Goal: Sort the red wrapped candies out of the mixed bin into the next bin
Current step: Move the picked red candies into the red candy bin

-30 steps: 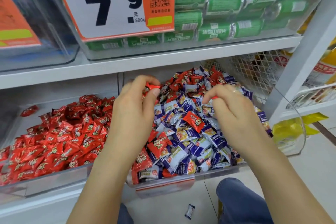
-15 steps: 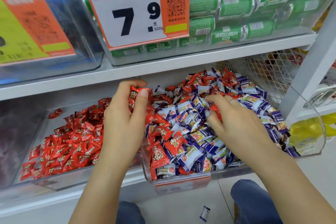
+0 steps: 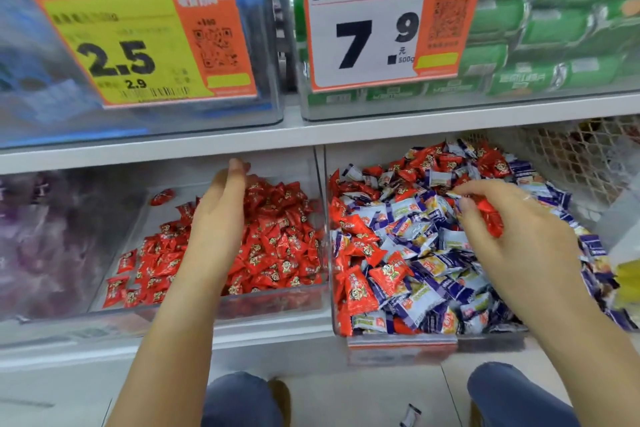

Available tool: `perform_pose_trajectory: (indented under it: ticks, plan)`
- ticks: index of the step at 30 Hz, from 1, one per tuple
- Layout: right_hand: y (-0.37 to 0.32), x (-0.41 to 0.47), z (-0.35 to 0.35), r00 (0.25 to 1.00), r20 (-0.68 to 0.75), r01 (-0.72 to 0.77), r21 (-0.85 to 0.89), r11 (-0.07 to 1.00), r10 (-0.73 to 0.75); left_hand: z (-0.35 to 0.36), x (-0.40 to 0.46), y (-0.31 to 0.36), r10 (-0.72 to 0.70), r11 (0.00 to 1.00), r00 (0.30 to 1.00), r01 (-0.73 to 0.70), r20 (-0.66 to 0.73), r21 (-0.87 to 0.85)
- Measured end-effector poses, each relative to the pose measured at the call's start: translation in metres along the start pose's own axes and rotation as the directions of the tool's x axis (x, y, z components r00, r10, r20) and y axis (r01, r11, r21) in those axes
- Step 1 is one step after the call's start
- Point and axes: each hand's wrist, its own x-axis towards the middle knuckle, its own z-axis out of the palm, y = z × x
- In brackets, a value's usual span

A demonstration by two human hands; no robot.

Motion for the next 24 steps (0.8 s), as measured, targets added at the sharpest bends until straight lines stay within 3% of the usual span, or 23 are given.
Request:
perform_pose_trajectory:
  ticks: [2,4,8,12,15,18,21,24]
  plan:
    - [-0.010,0.000,-0.003,0.997,-0.006,0.079,0.007,0.997,-0.079,0.001,-0.007,0.004,0.053,0.998,0.998,-0.051,-0.032,0.045]
    - [-0.018,-0.001,-0.002,0.989,0.083,0.112,0.108,0.988,-0.121,0.007,-0.013,0.007,0.120,0.993,0.993,-0.120,-0.007,0.007]
    - [-0.028,-0.011,0.009,0.934,0.334,0.033,0.278,0.960,-0.129,0.026,-0.030,0.006,0.299,0.945,0.947,-0.312,0.119,0.102]
    - [-0.039,-0.014,0.012,0.866,0.481,0.012,0.256,0.966,-0.138,0.031,-0.043,0.013,0.420,0.853,0.884,-0.462,0.205,0.243]
    - [-0.045,-0.013,0.016,0.793,0.594,0.124,0.055,0.991,-0.132,0.025,-0.057,0.029,0.456,0.710,0.781,-0.609,0.427,0.355]
    - [-0.047,-0.012,0.018,0.776,0.614,0.217,-0.046,0.975,-0.144,0.031,-0.074,0.034,0.345,0.469,0.668,-0.731,0.659,0.496]
    - [-0.040,-0.010,0.016,0.826,0.553,0.158,-0.040,0.987,-0.110,0.047,-0.078,0.029,0.206,0.290,0.685,-0.725,0.699,0.624]
    - [-0.029,-0.010,0.013,0.866,0.493,0.100,-0.019,0.995,-0.078,0.059,-0.075,0.019,0.267,0.179,0.706,-0.705,0.656,0.686]
